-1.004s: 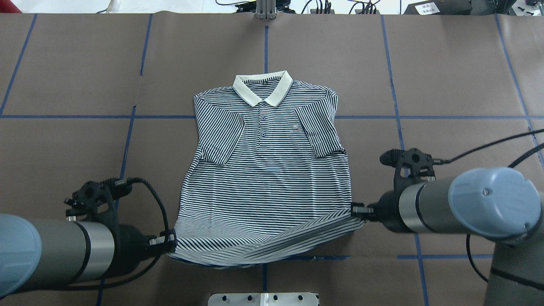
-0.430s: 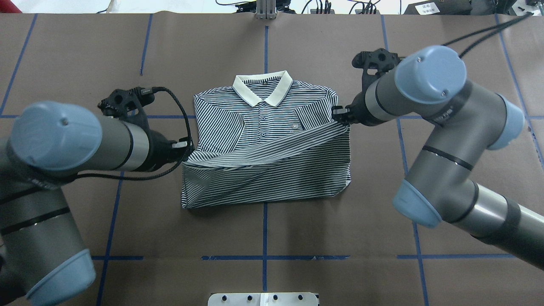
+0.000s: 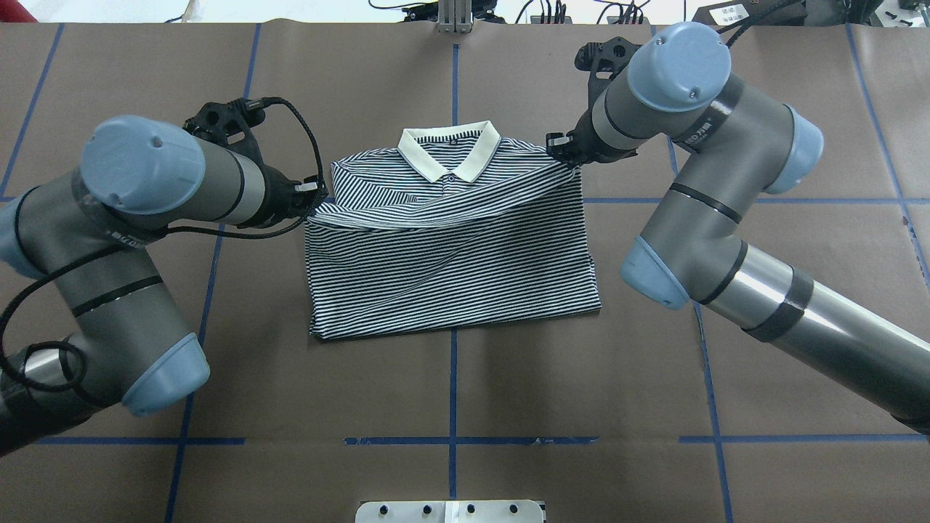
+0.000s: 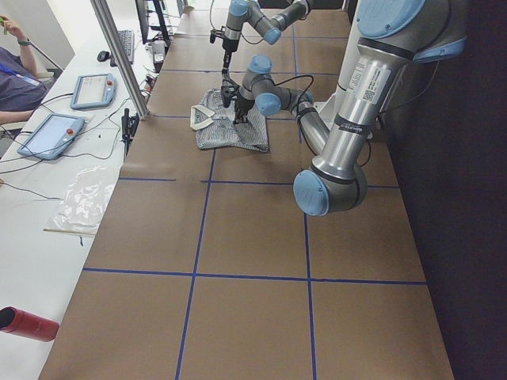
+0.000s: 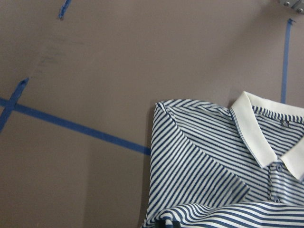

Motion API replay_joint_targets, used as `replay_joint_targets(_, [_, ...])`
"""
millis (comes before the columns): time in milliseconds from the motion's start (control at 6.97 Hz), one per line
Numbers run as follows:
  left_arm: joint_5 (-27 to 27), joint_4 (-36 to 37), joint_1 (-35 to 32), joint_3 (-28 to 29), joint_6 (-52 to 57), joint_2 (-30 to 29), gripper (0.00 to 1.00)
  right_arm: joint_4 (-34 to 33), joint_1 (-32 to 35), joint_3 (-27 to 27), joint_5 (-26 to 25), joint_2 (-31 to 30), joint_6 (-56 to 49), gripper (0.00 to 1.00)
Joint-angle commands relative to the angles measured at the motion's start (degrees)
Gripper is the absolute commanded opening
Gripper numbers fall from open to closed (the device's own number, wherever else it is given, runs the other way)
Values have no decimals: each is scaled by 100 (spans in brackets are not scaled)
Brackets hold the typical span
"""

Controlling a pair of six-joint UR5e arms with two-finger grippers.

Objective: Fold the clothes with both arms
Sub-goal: 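Lift the hem with both grippers and fold it toward the collar, then lower the hem near the collar and open both grippers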

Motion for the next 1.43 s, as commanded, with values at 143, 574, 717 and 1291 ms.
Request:
replay_joint_targets(143, [-1,-1359,-403,1737,182,-422,0,345,266,-889,203,339,-4,0])
replay_joint_targets(574, [-1,-1460,-395,1908,200,-431,0,345,302,-986,212,348,-4,0])
replay_joint_targets(717, [-1,-1469,-395,1899,174,-492,0,345,294,-986,212,365,-4,0])
replay_joint_targets(1291, [-18,-1460,-395,1855,217,-624,99,441,276,-968,221,313,-13,99])
